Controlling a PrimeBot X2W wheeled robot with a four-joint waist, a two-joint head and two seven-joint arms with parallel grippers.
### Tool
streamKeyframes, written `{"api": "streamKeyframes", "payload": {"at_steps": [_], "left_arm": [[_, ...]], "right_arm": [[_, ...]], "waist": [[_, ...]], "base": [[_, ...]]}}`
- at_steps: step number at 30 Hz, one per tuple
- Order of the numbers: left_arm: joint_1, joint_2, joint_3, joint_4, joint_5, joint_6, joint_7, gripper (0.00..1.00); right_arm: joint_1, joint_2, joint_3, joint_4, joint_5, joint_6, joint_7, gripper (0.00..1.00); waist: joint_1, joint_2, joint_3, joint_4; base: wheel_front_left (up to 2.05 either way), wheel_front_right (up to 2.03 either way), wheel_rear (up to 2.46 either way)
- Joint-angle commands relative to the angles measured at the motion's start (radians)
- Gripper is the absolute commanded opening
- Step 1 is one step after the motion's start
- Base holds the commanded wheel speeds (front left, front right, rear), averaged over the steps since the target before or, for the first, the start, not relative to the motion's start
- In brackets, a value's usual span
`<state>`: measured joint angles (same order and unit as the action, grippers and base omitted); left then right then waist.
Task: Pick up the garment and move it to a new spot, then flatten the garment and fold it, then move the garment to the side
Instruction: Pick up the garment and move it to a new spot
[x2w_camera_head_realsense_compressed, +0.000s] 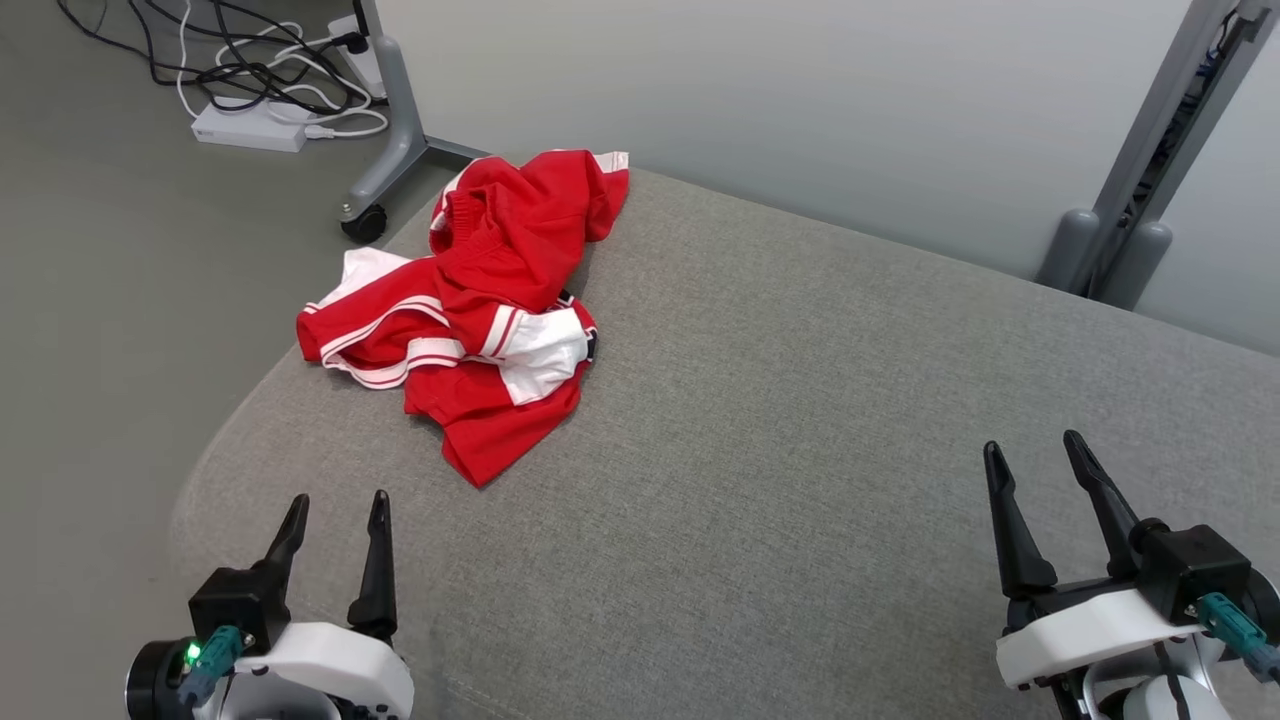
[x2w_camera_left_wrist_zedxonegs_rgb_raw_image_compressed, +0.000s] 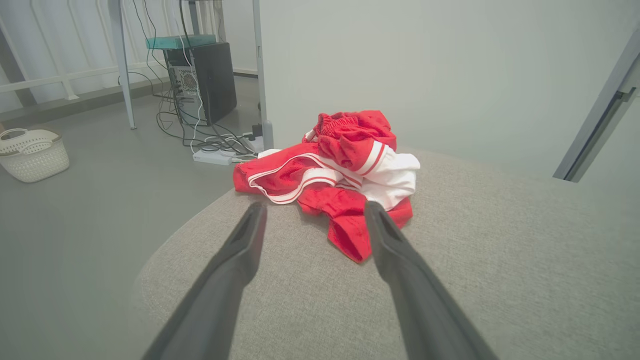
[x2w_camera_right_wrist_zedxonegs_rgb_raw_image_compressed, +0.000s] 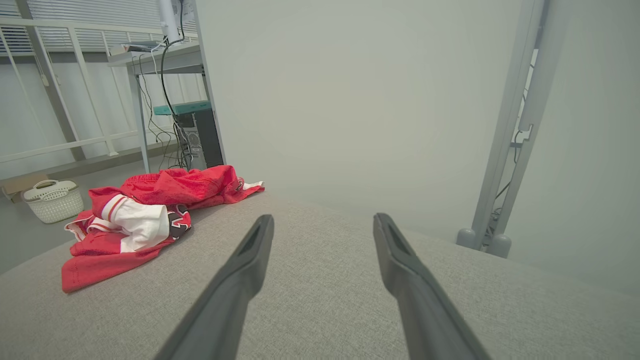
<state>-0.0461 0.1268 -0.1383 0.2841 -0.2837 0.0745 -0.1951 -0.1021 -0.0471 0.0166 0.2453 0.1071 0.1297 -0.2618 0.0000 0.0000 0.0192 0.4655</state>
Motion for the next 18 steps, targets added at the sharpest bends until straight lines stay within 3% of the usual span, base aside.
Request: {"api": "streamKeyframes", "payload": {"at_steps": [1,11,18], "left_arm": [[-0.031,0.011,0.002,-0.010,-0.005,-0.006,0.007,1.00],[-0.188,0.046,-0.001,0.003,-0.024,-0.044,0.072,1.00],[-0.409,0.097,0.026,0.132,-0.062,-0.084,0.166,1.00]], "right_arm": [[-0.003,-0.006,-0.004,0.001,0.006,0.002,-0.006,1.00],[-0.037,-0.006,-0.009,-0.009,-0.021,0.002,-0.006,1.00],[-0.093,-0.006,-0.005,-0.023,-0.054,0.002,-0.006,1.00]], "waist": [[0.0000,0.0000,0.004,-0.015],[0.0000,0.0000,0.054,-0.096],[0.0000,0.0000,0.159,-0.197]], "base": [[0.00,0.00,0.00],[0.00,0.00,0.00],[0.00,0.00,0.00]]}}
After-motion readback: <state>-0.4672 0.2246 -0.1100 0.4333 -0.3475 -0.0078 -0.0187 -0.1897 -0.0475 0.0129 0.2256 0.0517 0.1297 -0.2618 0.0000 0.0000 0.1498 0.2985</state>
